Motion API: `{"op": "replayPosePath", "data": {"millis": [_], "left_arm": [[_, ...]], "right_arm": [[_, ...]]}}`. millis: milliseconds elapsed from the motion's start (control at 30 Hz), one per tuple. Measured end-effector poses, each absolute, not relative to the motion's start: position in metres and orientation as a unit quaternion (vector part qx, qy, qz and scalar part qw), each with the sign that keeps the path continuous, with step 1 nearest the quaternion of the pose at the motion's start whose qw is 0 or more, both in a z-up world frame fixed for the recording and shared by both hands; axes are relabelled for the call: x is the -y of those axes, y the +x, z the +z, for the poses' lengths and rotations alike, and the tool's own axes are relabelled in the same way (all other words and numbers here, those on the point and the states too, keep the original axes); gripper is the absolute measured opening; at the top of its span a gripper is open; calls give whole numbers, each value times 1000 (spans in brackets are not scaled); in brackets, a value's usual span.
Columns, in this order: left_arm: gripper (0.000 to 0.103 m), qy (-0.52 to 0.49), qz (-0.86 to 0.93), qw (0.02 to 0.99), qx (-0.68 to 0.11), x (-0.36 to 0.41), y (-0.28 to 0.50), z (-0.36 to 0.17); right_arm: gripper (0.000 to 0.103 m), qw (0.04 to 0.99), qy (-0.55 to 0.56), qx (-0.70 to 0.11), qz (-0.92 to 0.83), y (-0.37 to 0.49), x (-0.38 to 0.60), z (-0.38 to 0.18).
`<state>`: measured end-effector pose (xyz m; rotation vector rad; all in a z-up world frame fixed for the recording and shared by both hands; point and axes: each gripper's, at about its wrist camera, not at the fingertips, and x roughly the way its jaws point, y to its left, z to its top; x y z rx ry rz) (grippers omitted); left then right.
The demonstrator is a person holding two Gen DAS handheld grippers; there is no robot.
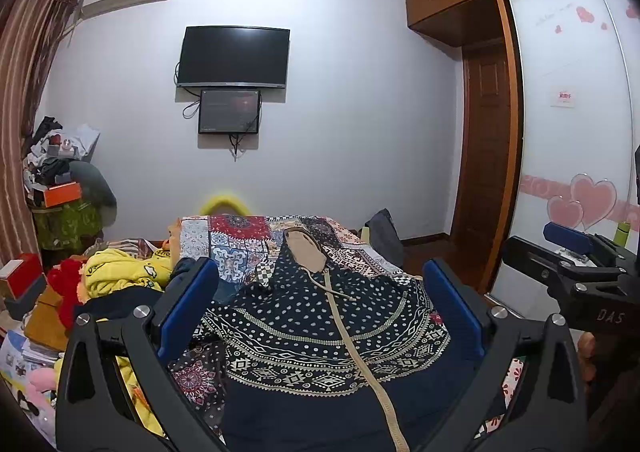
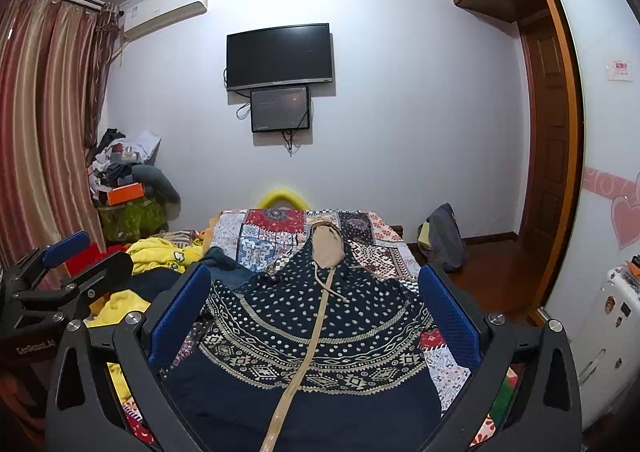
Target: Fold large clothes
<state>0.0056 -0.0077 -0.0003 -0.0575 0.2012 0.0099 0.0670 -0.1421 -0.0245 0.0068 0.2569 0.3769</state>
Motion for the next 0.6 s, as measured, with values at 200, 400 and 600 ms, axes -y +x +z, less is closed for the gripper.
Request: {"op": "replayPosePath", "data": {"millis": [200, 400, 600], "left_arm": [[103, -28, 4, 994, -102, 9, 6, -2], [103, -25, 2, 995, -101, 10, 5, -3], [103, -25, 2, 995, -102, 11, 5, -4]], "right_arm": [[103, 974, 3, -129, 187, 67, 141, -25], [103, 973, 2, -132, 187, 69, 142, -24], [103, 973, 2, -132, 188, 70, 142, -24]]}}
